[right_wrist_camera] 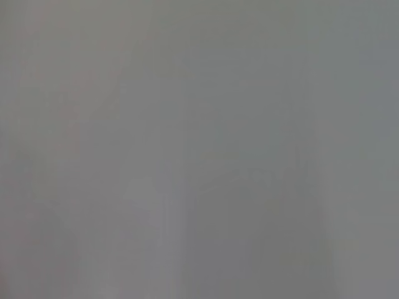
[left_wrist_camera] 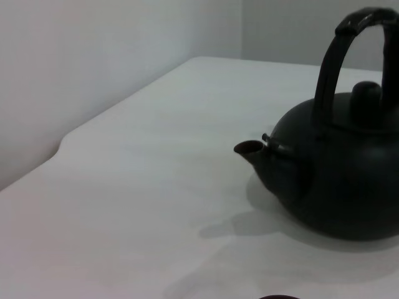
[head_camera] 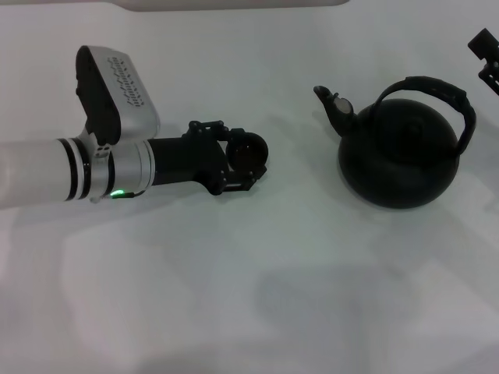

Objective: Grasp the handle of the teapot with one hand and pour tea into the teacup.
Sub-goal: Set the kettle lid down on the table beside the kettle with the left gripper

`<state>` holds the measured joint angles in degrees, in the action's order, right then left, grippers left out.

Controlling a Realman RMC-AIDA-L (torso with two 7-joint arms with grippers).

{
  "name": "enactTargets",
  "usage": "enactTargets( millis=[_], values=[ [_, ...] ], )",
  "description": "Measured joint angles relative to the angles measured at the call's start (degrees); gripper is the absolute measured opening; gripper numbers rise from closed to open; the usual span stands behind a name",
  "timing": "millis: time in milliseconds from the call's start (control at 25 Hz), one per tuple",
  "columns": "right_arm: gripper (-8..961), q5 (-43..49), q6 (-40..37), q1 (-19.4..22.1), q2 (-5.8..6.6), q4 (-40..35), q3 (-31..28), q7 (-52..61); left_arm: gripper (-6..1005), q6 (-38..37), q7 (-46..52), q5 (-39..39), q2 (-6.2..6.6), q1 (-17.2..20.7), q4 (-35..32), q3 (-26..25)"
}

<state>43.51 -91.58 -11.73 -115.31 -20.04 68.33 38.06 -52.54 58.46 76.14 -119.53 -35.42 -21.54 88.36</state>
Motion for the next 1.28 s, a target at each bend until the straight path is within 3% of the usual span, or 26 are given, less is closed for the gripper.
enactTargets(
  millis=[440,720,1280],
  values=[
    [748,-0.07,-0.19,0.25,0.0,0.03,0.52,-0.07,723,0.65,-2.79,-2.83,-0.18,-0.45,2.46,0.93],
    [748,-0.1,-0.42,0.33,0.0,0.24,0.58,-0.29,738,2.23,-2.82,-7.02,-0.17,-0.44,2.15,6.4],
    [749,-0.21,-0.89,0.38,0.0,0.49,0.53,-0.45,766,1.79,-0.91,-7.31,0.11,-0.55,1.68,7.33]
  ],
)
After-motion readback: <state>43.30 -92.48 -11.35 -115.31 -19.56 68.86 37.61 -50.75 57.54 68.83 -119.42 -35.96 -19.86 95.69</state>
